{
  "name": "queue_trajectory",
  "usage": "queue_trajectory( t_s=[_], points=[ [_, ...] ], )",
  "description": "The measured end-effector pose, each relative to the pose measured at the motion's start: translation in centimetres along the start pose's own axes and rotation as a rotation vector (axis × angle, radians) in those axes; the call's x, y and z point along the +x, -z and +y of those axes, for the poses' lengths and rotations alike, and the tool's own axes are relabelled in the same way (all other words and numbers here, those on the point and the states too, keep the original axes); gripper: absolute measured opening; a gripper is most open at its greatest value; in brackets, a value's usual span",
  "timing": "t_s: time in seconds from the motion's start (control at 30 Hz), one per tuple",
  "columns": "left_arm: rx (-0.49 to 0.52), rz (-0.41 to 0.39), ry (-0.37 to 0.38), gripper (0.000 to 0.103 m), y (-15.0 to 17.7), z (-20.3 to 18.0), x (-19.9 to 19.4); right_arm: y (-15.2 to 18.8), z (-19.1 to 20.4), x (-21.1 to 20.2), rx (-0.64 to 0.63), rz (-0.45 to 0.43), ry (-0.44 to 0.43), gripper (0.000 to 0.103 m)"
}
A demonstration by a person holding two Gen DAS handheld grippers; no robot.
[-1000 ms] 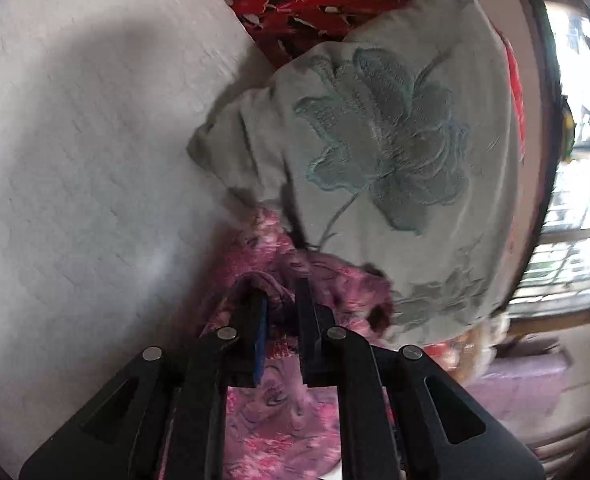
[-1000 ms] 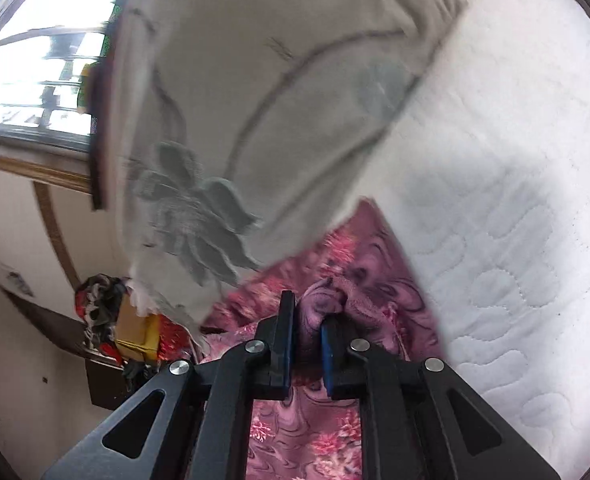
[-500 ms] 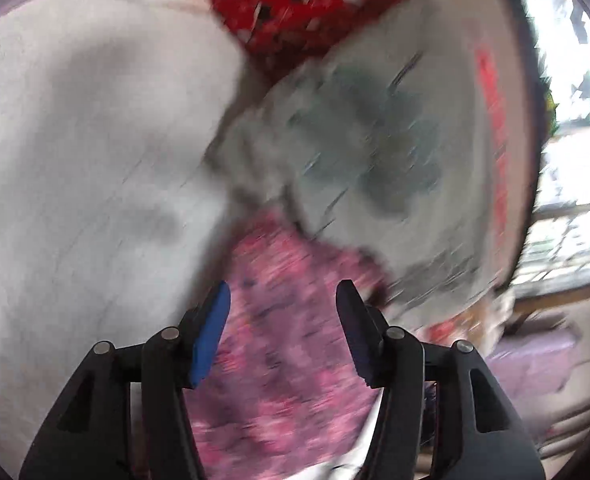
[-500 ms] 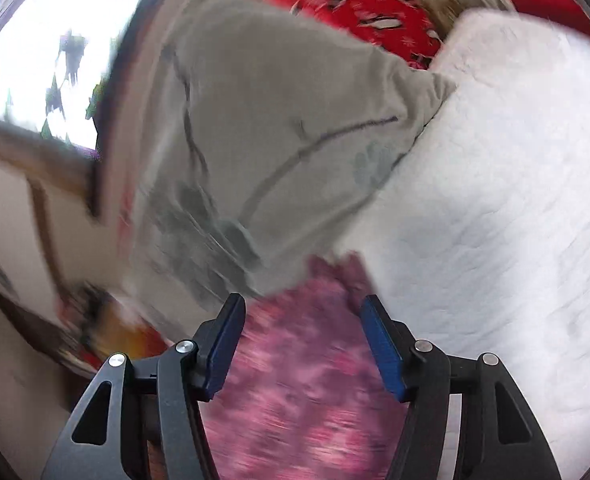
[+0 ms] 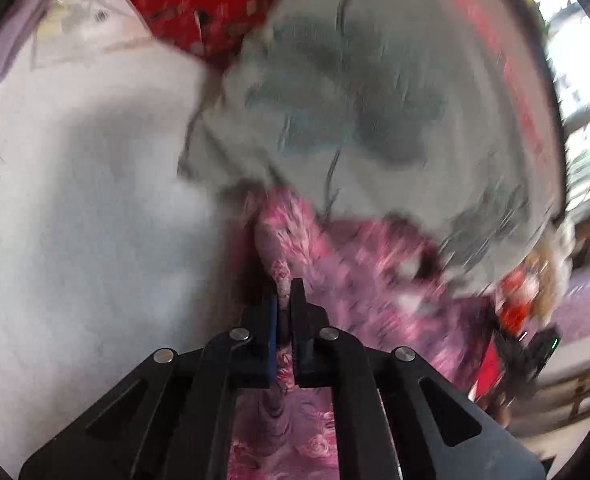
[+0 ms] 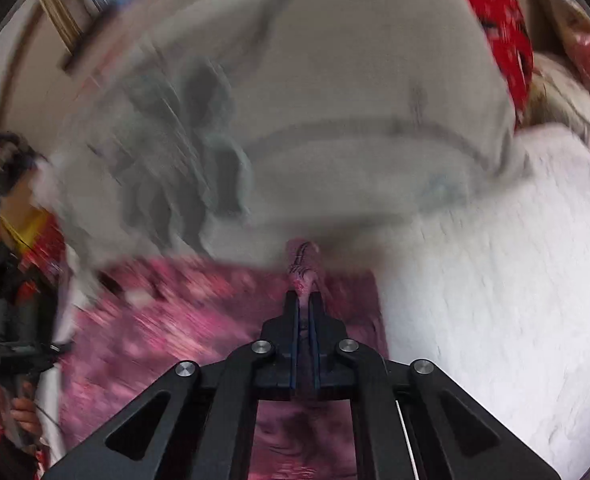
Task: Fold small clothes
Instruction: 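Open both tools and release the folded purple shirt onto the bed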
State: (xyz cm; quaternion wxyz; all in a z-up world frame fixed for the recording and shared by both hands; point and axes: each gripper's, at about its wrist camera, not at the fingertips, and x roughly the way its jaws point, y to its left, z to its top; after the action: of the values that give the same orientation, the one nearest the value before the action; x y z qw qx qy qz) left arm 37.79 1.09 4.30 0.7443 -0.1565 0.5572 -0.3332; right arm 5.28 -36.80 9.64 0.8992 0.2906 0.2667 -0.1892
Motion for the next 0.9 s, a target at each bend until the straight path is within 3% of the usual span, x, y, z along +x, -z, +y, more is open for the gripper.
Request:
queue_trajectory(
  t_s=[0.07, 0.13, 0.23, 0.33, 0.37, 0.43, 0.57, 0.63, 0.7, 0.77, 0.8, 0.83, 0.9],
  points=[
    [-0.046, -0.060, 0.037, 0.003, -0.8, 0.7, -0.8, -1.1, -1.0, -1.8, 0.076, -0.089, -0.068, 0.004],
    [-0.056, -0.051, -0.006, 0.003, -1.2, 1.2, 0.2, -1.6, -2.1, -2.2, 0.131, -0.120, -0.088, 0.004],
    [-0.044, -0.023, -0.125, 0.003, -1.0, 2.2, 2.6, -1.2, -4.3, -0.6, 0.179, -0.083, -0.036, 0.004],
    [-0.078, -0.007, -0.237, 0.003, -0.6, 3.8, 4.1, 0.5, -6.8, 2.3, 0.252, 0.003, 0.076, 0.001],
    [-0.102, 0.008, -0.237, 0.003, -0.6, 4.4, 4.3, 0.9, -7.6, 2.8, 0.276, 0.032, 0.092, 0.001],
    [-0.161, 0.008, -0.150, 0.003, -0.5, 5.5, 2.9, 1.9, -9.0, 2.6, 0.326, 0.069, 0.126, 0.005],
    [-0.095, -0.048, -0.002, 0.004, 1.8, 3.2, -1.3, 2.7, -7.8, -2.1, 0.296, -0.049, -0.058, 0.008],
    [-0.048, -0.041, 0.049, 0.008, 3.4, 1.5, -1.6, 3.8, -6.4, -3.0, 0.271, -0.048, -0.146, 0.010],
    [0.008, 0.019, 0.034, 0.018, 6.0, -0.2, 0.0, 5.4, -5.2, -2.9, 0.230, 0.011, -0.204, 0.016],
    [0.038, 0.113, -0.057, 0.020, 7.8, -1.0, 2.8, 7.3, -4.1, -0.4, 0.151, 0.179, -0.134, 0.021],
    [0.045, 0.149, -0.093, 0.020, 8.5, -1.0, 3.8, 8.1, -3.8, 0.7, 0.128, 0.261, -0.077, 0.016],
    [0.045, 0.166, -0.112, 0.019, 9.2, -0.9, 4.2, 8.3, -3.6, 0.1, 0.126, 0.236, -0.064, 0.014],
    [0.033, 0.140, -0.099, 0.019, 10.0, -0.9, 2.9, 7.6, -3.8, -2.6, 0.177, 0.167, -0.072, 0.023]
  ],
)
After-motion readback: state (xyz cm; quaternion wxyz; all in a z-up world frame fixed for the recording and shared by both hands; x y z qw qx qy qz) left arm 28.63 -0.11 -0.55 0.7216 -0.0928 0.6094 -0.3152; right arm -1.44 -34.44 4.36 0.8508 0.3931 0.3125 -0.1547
